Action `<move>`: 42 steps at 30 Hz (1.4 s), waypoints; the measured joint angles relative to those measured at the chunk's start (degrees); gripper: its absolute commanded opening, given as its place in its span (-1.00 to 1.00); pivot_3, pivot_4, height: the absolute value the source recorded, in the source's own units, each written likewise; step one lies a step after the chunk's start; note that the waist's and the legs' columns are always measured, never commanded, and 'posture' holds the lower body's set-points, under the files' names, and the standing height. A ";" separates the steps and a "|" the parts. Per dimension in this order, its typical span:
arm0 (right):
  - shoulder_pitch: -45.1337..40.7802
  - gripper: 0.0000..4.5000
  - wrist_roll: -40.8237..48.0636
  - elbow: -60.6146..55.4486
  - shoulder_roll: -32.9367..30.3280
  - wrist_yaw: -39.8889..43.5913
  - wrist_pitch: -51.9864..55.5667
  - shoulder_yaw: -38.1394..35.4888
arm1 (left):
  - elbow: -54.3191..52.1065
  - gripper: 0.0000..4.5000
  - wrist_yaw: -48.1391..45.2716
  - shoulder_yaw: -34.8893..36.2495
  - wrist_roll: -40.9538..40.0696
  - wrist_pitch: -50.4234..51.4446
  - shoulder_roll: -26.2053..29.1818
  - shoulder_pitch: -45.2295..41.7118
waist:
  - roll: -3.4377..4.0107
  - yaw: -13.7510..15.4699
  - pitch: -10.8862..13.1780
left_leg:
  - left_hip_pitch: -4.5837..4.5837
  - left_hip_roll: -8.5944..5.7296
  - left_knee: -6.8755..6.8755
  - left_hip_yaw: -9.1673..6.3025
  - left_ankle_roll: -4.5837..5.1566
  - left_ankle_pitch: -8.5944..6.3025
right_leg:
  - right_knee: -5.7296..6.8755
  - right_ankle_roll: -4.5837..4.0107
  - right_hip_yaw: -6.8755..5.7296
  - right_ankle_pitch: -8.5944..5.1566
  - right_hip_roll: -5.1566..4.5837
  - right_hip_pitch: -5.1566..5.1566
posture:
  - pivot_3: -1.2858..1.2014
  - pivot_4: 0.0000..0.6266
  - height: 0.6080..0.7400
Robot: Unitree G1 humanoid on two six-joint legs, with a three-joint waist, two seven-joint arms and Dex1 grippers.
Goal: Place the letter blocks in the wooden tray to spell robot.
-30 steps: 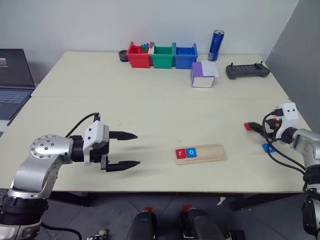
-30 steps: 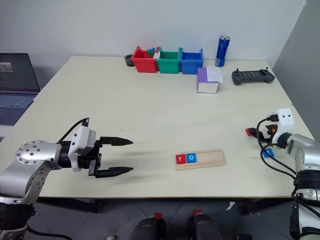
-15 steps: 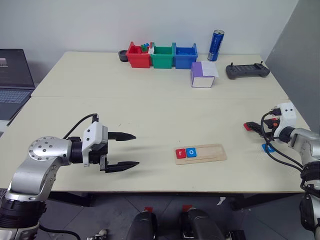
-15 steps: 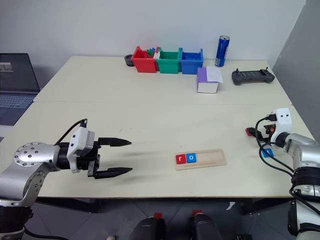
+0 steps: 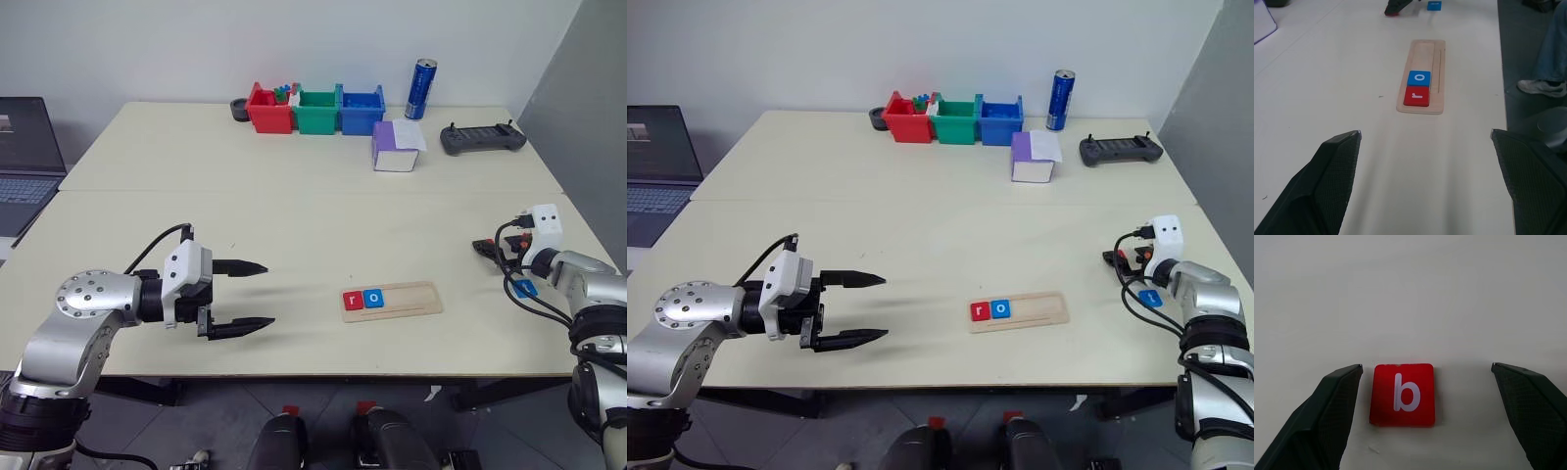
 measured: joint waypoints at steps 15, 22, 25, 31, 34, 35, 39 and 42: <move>0.16 -0.37 0.35 -0.11 0.27 -0.13 0.03 -0.18 | 0.74 1.00 0.15 -0.01 -0.04 -0.96 -0.17 -0.07 | 0.00 -0.05 0.00 | 0.00 0.01 -0.01 0.00 0.00 0.00 | 0.00 0.00 0.00 0.00 0.00 0.00 | 0.03 -0.52 1.00; 1.76 -0.37 0.60 -3.64 0.42 -0.14 1.75 -0.23 | 6.63 1.00 1.66 -0.83 0.17 -4.83 -5.72 -3.30 | 0.00 -0.01 0.00 | 0.00 0.01 -0.02 0.01 0.00 0.00 | 0.00 0.00 0.01 0.00 0.00 -0.01 | 0.03 -0.52 1.00; 2.94 -0.37 0.71 -5.98 0.57 -0.16 2.61 -0.28 | 8.44 1.00 0.99 -1.24 0.86 -5.97 -6.02 -3.42 | 0.01 -0.03 0.00 | 0.00 0.01 -0.05 0.01 0.00 0.00 | -0.01 0.00 0.00 0.00 0.00 -0.01 | 0.03 -0.52 1.00; 6.37 -0.37 1.71 -12.93 1.31 0.32 5.59 -0.26 | 11.42 1.00 1.35 -2.58 2.07 -9.93 -10.12 -4.18 | 0.01 0.05 0.00 | -0.01 0.01 -0.02 0.02 0.00 0.00 | 0.00 0.00 0.01 0.00 -0.01 -0.01 | 0.03 -0.52 1.00; 8.53 -0.37 2.70 -17.27 1.28 0.62 7.94 -0.25 | 11.95 1.00 0.93 -2.86 2.08 -11.36 -11.34 -4.50 | 0.01 0.07 0.00 | -0.02 0.01 -0.03 0.02 0.00 0.00 | 0.00 0.00 0.00 0.00 -0.01 -0.02 | 0.03 -0.52 1.00; 8.93 -0.37 2.77 -18.40 1.24 0.64 8.73 -0.26 | 12.06 1.00 0.75 -2.89 2.07 -11.49 -11.38 -4.76 | 0.01 0.06 0.00 | -0.02 0.01 -0.02 0.02 0.00 0.00 | 0.00 0.00 0.00 0.00 0.00 -0.02 | 0.03 -0.52 1.00; 11.10 -0.37 3.92 -25.11 0.01 1.39 12.42 -0.30 | 14.70 1.00 -1.05 -3.10 2.08 -12.36 -11.38 -5.73 | 0.02 0.06 0.00 | -0.02 0.01 -0.03 0.02 0.00 0.00 | 0.00 0.00 0.00 0.00 -0.01 -0.03 | 0.03 -0.52 1.00; 11.89 -0.37 5.24 -30.43 -1.81 2.25 15.16 -0.77 | 15.82 1.00 -2.46 -3.60 2.08 -12.42 -11.38 -5.92 | 0.02 0.11 0.00 | -0.04 0.01 -0.03 0.01 0.01 -0.01 | -0.01 0.00 -0.01 0.00 -0.01 -0.04 | 0.03 -0.52 1.00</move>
